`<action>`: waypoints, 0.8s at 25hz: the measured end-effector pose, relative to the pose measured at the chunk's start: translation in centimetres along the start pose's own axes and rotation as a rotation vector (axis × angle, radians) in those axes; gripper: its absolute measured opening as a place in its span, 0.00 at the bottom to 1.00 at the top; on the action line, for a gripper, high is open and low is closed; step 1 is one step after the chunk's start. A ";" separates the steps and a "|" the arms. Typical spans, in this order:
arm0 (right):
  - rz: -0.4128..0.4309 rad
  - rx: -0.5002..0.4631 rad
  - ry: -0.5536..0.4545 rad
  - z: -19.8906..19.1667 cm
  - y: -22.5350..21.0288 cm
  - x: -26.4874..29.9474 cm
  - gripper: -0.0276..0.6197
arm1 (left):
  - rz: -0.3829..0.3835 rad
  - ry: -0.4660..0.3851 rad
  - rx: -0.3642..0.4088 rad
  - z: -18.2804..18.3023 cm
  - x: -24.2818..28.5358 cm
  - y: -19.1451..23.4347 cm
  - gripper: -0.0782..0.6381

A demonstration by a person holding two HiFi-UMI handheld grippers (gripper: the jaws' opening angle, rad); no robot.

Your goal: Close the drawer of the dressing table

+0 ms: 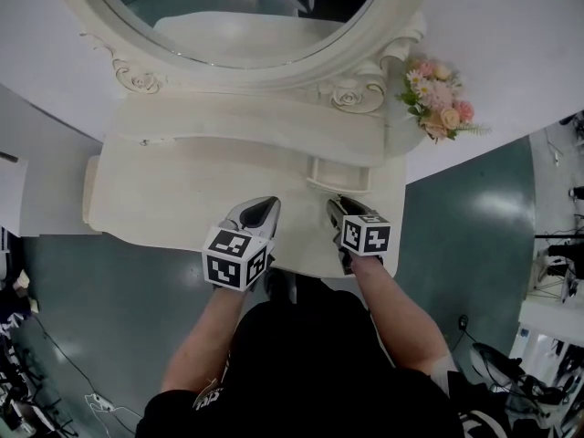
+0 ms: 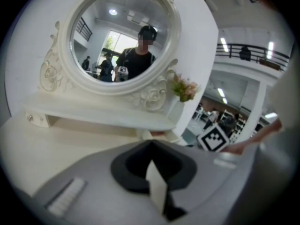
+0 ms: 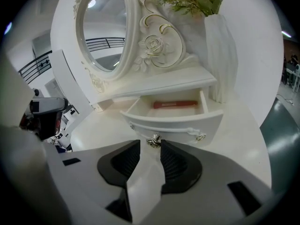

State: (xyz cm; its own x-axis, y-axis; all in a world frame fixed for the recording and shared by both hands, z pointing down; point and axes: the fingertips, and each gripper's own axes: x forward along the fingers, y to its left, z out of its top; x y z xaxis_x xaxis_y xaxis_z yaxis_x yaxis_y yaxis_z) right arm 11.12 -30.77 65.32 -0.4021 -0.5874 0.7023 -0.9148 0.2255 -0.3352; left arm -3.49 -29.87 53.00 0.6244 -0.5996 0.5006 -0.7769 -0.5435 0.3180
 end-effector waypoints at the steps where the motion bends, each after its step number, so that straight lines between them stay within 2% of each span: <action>1: -0.001 0.000 -0.001 0.0 -0.1 0.1 0.24 | -0.001 0.000 -0.001 0.0 0.1 0.0 0.12; 5: -0.003 -0.005 0.004 0.1 -0.4 0.0 0.18 | -0.003 -0.003 -0.006 -0.1 0.1 -0.3 0.12; 20: 0.008 -0.027 -0.015 2.0 -0.5 -0.8 0.17 | 0.002 -0.012 -0.011 0.4 0.0 -0.5 0.12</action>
State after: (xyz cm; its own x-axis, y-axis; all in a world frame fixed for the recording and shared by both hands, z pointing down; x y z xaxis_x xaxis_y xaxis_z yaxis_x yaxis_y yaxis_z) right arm 11.98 -31.99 63.64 -0.4092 -0.5971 0.6899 -0.9122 0.2508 -0.3239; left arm -3.02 -29.84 52.50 0.6236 -0.6078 0.4916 -0.7790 -0.5356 0.3261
